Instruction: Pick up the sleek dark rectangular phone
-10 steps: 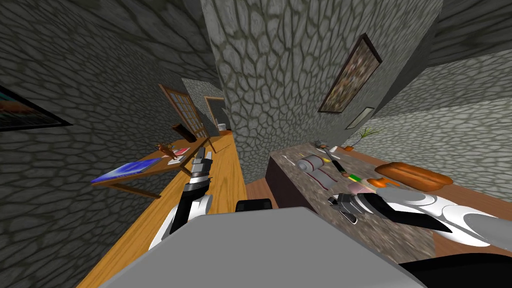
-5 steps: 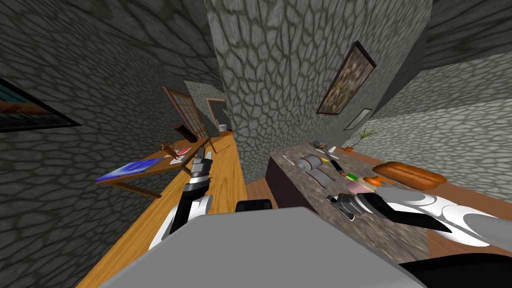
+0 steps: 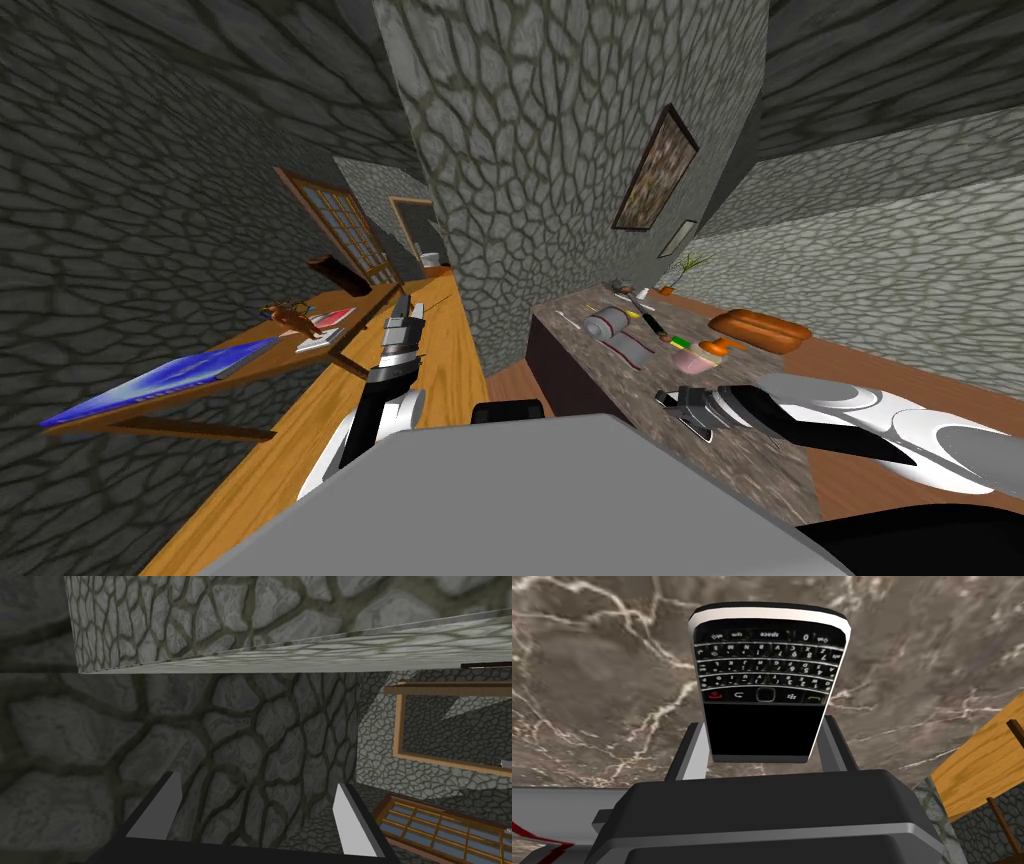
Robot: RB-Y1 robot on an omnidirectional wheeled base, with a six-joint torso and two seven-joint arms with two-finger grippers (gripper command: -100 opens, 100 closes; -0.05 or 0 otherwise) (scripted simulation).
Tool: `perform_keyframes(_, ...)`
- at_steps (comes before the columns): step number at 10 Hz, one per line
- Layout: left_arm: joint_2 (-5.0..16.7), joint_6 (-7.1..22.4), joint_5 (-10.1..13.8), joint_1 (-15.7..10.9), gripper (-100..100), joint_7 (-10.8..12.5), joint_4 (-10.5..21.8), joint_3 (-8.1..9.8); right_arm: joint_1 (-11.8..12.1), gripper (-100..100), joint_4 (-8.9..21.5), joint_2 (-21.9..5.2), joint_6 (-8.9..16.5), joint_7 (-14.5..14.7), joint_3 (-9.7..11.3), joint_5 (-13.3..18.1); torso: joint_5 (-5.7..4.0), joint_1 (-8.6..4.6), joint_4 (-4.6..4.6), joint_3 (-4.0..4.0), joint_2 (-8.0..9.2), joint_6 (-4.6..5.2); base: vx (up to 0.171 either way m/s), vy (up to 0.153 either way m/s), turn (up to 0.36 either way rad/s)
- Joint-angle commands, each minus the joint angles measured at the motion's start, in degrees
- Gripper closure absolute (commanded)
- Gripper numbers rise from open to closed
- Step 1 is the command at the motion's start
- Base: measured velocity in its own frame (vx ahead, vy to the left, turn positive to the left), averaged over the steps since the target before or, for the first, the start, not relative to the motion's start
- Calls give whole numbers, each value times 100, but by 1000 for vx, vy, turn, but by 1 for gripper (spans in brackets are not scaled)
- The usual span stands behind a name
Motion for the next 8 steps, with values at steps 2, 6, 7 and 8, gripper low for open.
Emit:
perform_keyframes(2,0,0,0,0,0,0,0,0,38,100,44,-60,-205,346,-112,-20,0,0,-1,-4,-5,-9,151,23,-181)
perform_keyframes(6,0,0,0,-1,0,0,0,0,144,100,91,-163,-487,864,-280,-72,1,9,0,6,13,0,125,47,-245)
perform_keyframes(7,0,0,0,-1,0,0,0,0,131,100,84,-154,-437,778,-259,-72,1,9,1,8,18,3,45,26,-63)
perform_keyframes(8,0,0,0,-3,0,0,0,-1,134,0,92,-156,-458,806,-261,-70,-2,-2,3,15,32,-8,7,6,9)
